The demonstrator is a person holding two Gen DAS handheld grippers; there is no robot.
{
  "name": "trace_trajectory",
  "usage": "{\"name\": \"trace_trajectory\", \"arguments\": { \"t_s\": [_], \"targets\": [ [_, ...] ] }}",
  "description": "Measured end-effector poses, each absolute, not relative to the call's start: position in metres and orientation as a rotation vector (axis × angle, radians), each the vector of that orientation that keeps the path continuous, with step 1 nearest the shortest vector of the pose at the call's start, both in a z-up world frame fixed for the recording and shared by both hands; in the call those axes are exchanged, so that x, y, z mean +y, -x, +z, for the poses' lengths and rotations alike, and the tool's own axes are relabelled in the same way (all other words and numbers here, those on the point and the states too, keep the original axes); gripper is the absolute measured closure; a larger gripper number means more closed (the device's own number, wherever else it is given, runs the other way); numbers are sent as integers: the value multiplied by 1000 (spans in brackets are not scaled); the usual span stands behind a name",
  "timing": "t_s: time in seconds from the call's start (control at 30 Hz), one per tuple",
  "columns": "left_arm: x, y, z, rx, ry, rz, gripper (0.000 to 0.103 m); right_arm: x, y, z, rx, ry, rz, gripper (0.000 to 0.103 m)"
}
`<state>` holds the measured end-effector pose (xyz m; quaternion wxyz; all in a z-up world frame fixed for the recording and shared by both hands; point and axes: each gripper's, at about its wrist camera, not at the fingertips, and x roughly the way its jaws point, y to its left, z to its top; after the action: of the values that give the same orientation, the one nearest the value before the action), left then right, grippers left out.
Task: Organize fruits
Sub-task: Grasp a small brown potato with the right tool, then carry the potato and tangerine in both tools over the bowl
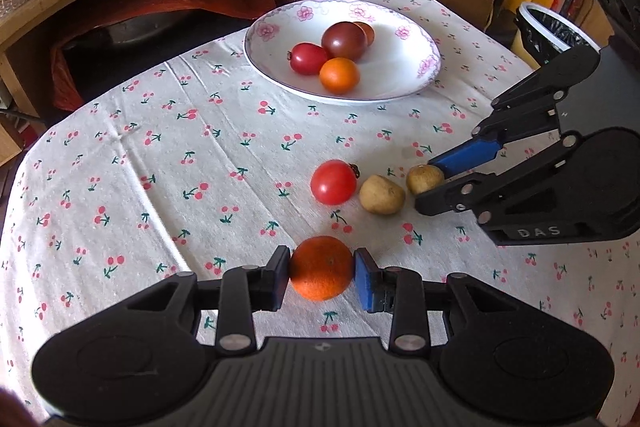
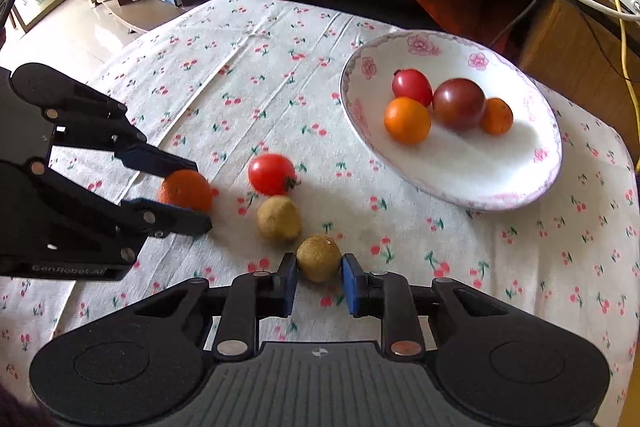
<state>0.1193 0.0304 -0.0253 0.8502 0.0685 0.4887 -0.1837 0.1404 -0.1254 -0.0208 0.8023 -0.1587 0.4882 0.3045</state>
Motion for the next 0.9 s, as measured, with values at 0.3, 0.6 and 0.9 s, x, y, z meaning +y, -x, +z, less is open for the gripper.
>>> {"name": "trace_trajectory", "arguments": {
  "t_s": [0.3,0.6,0.9],
  "targets": [
    [18,-112,-29,1016,-219,-390,60,-134,-116,-23,1075,353,608,84],
    [7,-113,-29,1005,-243,-341,60,-139,-113,-24,1046,322,613,82],
    [-2,-116,-27,1050,-260,-282,59,-142,-108,-21,1050,312,597,82]
  ]
}}
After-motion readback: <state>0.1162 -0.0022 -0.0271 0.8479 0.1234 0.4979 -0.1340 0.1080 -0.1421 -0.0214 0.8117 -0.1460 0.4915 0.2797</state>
